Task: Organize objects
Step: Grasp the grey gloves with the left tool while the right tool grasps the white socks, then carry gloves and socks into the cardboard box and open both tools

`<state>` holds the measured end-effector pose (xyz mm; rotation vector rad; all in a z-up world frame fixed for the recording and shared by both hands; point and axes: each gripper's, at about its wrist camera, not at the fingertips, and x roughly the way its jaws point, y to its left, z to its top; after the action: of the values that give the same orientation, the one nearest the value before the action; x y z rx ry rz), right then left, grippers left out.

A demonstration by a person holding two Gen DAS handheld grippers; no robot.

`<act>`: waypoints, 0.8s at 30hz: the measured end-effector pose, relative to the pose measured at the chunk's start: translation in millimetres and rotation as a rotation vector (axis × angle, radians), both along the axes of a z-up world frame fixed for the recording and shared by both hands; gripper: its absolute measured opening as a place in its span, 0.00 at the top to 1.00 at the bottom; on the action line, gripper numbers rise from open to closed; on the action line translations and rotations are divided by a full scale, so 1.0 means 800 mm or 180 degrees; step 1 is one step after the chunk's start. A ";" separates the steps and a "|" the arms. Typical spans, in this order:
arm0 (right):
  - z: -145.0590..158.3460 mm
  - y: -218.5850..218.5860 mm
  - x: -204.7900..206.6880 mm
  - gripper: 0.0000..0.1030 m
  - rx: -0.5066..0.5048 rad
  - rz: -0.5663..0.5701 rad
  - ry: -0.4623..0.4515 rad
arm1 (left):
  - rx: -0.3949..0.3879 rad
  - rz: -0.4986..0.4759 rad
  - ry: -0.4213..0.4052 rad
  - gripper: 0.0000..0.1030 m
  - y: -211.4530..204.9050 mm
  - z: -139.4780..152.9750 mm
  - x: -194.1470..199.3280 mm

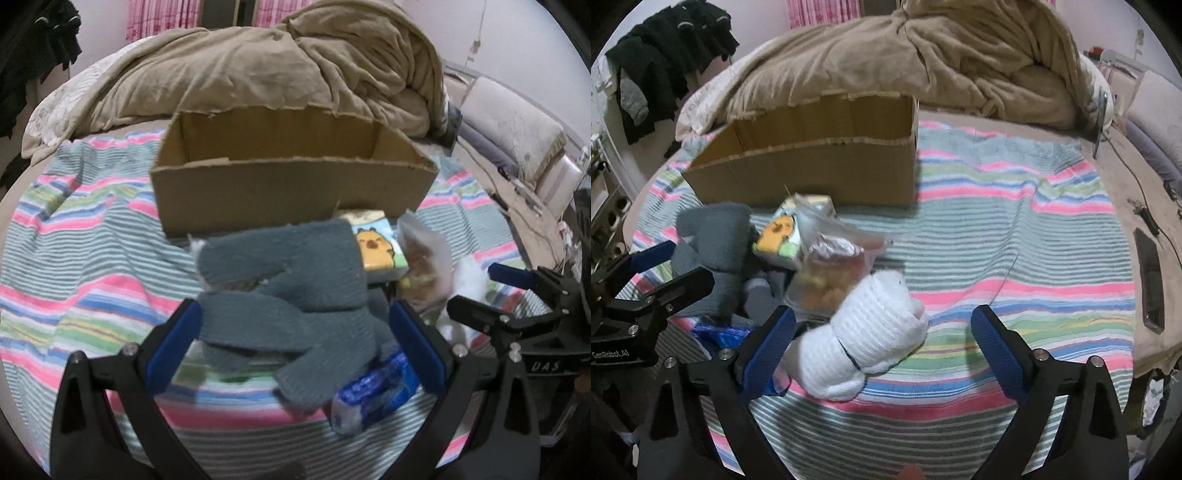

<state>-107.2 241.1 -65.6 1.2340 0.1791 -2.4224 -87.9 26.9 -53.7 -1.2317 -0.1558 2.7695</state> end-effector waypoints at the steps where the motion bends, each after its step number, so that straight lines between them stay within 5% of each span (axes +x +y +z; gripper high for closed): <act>1: -0.004 0.000 0.000 0.07 0.0005 0.0002 -0.0022 | -0.0044 -0.0030 -0.0023 0.01 0.005 -0.005 -0.003; 9: -0.016 -0.003 0.002 0.26 -0.0036 0.0104 -0.0078 | -0.0215 -0.0118 -0.0007 0.24 0.014 -0.013 -0.011; 14: -0.009 -0.001 0.008 0.53 -0.0171 0.0183 -0.0043 | -0.0142 -0.0103 0.0063 0.53 0.003 -0.001 -0.001; 24: 0.016 -0.001 0.029 0.62 -0.0278 0.0343 0.0146 | 0.0332 -0.0130 0.0135 0.59 -0.029 0.022 0.027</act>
<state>-83.8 239.9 -52.6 1.1029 0.1478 -2.3413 -66.3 3.7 -36.0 -1.1375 -0.2647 2.7127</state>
